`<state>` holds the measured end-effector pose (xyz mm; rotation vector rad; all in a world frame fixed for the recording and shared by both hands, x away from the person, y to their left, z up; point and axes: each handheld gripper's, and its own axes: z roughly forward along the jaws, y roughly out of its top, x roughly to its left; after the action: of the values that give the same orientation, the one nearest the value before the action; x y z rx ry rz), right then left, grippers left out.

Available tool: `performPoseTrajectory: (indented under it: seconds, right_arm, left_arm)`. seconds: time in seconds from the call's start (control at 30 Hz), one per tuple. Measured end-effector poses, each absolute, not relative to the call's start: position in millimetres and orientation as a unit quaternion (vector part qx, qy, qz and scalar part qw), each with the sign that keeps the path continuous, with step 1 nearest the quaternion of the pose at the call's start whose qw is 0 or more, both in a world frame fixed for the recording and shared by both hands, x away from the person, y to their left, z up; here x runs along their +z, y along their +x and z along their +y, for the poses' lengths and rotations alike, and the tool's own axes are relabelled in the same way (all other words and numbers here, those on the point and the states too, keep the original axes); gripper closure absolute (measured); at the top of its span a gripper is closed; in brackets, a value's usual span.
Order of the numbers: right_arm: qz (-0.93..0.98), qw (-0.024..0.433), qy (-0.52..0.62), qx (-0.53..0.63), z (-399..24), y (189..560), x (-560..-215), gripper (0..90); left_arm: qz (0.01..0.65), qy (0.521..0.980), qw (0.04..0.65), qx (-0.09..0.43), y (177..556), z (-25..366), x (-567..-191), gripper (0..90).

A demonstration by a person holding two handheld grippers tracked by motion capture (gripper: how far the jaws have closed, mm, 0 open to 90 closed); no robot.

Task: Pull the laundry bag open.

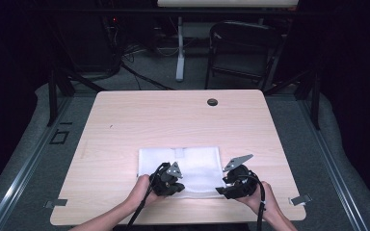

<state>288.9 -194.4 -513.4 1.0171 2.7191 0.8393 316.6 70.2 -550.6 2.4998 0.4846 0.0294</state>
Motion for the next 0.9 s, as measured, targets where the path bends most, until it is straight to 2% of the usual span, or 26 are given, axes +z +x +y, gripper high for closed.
performPoseTrajectory:
  seconds: [0.1,0.37,0.67,0.9]
  right_arm:
    - [0.901,0.062,0.325,0.282,-186.9,285.0,-512.2,70.2]
    - [0.912,0.075,0.285,0.285,-163.2,277.8,-516.3,89.6]
    - [0.931,0.094,0.230,0.268,-129.2,276.4,-531.9,90.0]
    - [0.930,0.108,0.240,0.256,-123.6,286.8,-547.5,90.0]
  left_arm:
    - [0.186,0.937,0.296,0.017,316.8,70.0,-546.4,89.0]
    - [0.200,0.929,0.309,0.030,318.0,71.8,-537.6,89.1]
    - [0.219,0.919,0.326,0.041,322.6,73.1,-526.6,89.1]
    - [0.224,0.915,0.332,0.051,326.2,74.3,-521.4,89.2]
